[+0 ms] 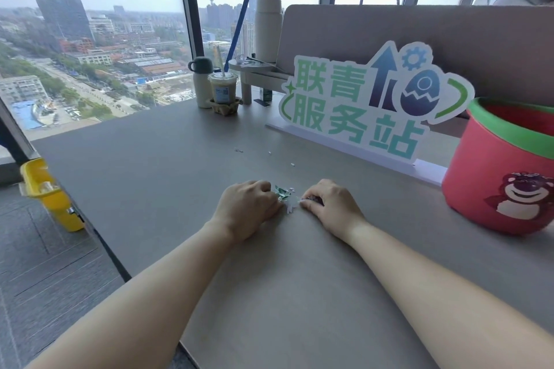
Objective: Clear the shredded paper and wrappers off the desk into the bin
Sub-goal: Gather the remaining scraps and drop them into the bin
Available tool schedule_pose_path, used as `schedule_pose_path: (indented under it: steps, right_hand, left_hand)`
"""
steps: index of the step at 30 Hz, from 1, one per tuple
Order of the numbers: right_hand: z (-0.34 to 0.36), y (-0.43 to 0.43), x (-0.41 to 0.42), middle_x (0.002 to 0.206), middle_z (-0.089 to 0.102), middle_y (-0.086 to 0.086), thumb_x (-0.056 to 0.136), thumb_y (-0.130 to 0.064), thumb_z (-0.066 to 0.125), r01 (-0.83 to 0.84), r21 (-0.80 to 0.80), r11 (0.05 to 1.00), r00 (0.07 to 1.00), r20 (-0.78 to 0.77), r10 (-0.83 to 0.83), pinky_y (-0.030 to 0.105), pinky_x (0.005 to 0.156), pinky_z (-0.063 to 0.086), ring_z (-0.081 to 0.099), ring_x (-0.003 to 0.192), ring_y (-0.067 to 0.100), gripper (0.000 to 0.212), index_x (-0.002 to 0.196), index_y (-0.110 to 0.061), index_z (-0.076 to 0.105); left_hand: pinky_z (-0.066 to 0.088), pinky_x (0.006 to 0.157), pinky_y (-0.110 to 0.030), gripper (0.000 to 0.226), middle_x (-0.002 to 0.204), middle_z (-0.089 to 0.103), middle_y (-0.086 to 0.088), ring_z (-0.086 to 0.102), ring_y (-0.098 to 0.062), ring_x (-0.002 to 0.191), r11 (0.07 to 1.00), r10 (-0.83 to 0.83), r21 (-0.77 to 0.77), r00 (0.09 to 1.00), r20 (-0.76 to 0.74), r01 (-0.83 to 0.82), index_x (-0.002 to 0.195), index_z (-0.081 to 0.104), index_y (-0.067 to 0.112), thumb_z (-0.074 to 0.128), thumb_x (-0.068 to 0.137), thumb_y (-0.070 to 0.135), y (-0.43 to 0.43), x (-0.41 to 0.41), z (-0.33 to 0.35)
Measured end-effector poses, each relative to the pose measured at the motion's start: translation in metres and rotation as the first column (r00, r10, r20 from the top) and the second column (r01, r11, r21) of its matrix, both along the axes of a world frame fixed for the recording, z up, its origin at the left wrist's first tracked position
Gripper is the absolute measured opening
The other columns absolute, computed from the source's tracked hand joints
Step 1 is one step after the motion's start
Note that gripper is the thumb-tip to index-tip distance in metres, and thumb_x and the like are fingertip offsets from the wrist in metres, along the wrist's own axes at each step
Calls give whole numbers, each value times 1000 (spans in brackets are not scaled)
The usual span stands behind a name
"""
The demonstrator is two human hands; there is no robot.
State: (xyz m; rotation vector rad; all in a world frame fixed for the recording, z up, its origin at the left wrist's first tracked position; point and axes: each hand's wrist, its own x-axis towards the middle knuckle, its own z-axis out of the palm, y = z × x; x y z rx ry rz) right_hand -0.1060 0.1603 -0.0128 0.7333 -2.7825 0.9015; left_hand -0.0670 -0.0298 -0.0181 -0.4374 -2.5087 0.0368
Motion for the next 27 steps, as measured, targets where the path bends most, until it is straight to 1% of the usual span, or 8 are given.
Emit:
schedule_pose_path:
  steps: [2,5,7,11,20,23,25,27]
  right_hand:
    - [1,3,1,91,61,11,84,-20,64,2,-10,1000,1000,11,-2,27,74,38,57,87,25,13,90,-11,71]
    - [3,11,2,85,56,5,84,-20,64,4,-25,1000,1000,12,-3,23,69,32,53,81,19,12,89,-11,71]
    - [6,16,3,83,54,2,84,-19,64,9,-40,999,1000,7,-9,22,68,31,51,79,16,12,88,-11,71]
    - [18,28,6,81,52,1,84,-20,65,14,-63,998,1000,-4,-14,21,67,32,51,77,16,11,87,-11,71]
    - [63,73,15,89,61,6,85,-24,65,30,-96,995,998,-51,-35,23,71,40,54,81,19,16,91,-9,70]
    - [84,92,16,84,59,2,85,-25,65,54,-108,993,995,-75,-62,9,64,37,52,76,14,17,90,-9,71]
    - [99,105,17,81,56,0,84,-25,66,82,-109,991,991,-99,-93,8,62,36,49,72,11,17,89,-10,71]
    - [117,121,18,83,60,4,84,-25,66,104,-108,989,984,-136,-118,11,63,36,52,75,15,17,88,-9,71]
  left_hand:
    - [39,41,-20,39,58,55,2,60,-21,52,998,-2,65,1000,6,2,55,61,17,44,82,40,-1,1,-1]
    - [33,43,-17,35,60,56,3,61,-19,54,991,33,131,999,-10,-31,60,65,20,50,82,42,2,3,2]
    - [32,45,-18,27,61,58,3,60,-21,54,983,35,178,999,-5,-34,61,65,22,57,80,40,4,4,5]
    - [36,48,-22,25,66,58,3,58,-24,57,967,17,253,1000,12,-19,64,65,21,63,81,39,11,3,14]
    - [35,47,-23,29,64,56,3,56,-26,53,936,-74,342,996,-56,89,67,69,23,58,80,46,43,-10,57]
    - [42,49,-26,29,66,57,4,58,-26,57,921,-121,364,990,-72,139,67,69,22,59,80,46,61,-16,76]
    - [46,52,-29,29,71,60,2,59,-27,61,905,-155,389,985,-70,170,70,70,21,58,80,46,75,-19,89]
    - [48,53,-31,32,74,62,1,60,-27,63,894,-188,399,979,-76,203,73,71,20,57,80,48,91,-23,104]
